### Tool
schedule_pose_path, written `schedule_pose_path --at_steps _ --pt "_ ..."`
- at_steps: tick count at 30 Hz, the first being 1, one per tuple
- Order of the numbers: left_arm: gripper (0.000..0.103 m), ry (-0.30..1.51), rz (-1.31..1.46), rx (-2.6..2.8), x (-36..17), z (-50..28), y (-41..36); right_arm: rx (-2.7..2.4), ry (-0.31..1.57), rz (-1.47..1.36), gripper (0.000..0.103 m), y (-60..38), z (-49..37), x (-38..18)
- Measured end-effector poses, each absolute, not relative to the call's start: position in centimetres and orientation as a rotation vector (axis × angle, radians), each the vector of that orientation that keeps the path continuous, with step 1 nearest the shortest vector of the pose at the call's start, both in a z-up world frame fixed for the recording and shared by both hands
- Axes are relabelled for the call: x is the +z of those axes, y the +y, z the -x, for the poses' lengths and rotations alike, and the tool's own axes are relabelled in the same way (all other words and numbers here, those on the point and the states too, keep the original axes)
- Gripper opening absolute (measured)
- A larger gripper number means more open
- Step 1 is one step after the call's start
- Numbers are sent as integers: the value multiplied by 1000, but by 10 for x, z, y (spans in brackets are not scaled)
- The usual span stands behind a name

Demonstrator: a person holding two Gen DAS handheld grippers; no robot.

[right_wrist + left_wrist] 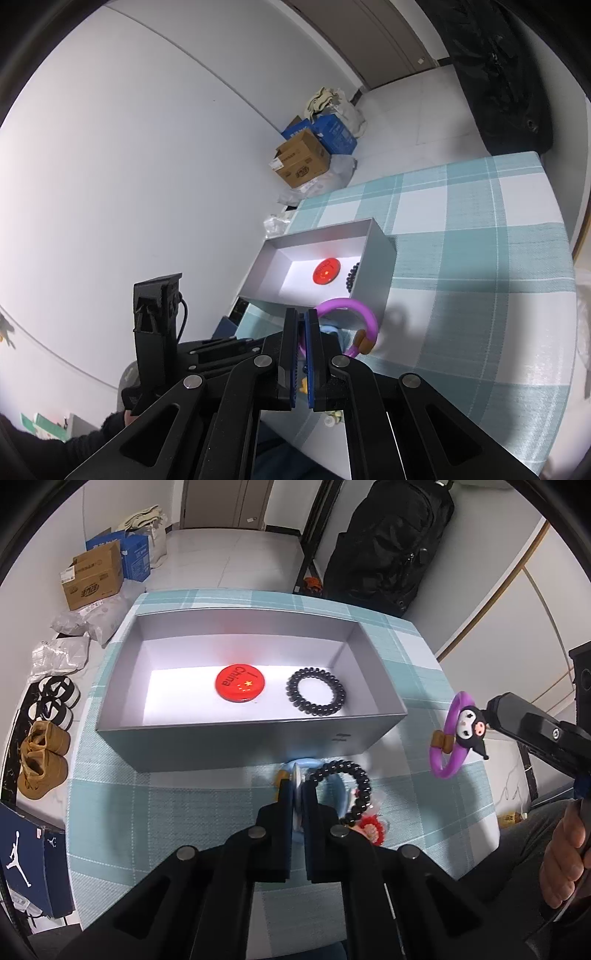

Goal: Organize jewelry
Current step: 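Lift the purple ring with right tool while left tool grasps the white penguin badge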

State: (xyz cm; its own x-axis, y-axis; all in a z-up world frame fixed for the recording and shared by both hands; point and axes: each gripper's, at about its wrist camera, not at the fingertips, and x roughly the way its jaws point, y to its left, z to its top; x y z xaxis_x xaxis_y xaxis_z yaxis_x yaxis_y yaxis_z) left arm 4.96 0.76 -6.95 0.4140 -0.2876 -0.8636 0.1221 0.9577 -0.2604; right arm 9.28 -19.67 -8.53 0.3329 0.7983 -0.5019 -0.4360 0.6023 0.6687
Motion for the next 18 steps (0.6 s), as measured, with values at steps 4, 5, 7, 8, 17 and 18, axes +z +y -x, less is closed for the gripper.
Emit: schedule_pose_path --at_steps 4,5,7,8,17,18 --pt "1 1129 221 -268 -72 -49 15 848 913 -456 3 -193 -92 -85" --pt "1 1130 224 -267 -72 -50 16 849 911 -455 3 -192 -93 -85" --pt "1 1131 226 -264 -72 -50 15 850 911 -453 3 -191 -93 -85" --pt "1 1128 225 -263 -72 -51 14 849 912 -454 3 -191 -93 -85" --pt "2 1177 270 -265 -81 -57 13 844 912 -459 3 -191 -93 -86" --pt "2 1194 274 -262 -85 -58 13 843 912 -459 3 -192 -93 -85"
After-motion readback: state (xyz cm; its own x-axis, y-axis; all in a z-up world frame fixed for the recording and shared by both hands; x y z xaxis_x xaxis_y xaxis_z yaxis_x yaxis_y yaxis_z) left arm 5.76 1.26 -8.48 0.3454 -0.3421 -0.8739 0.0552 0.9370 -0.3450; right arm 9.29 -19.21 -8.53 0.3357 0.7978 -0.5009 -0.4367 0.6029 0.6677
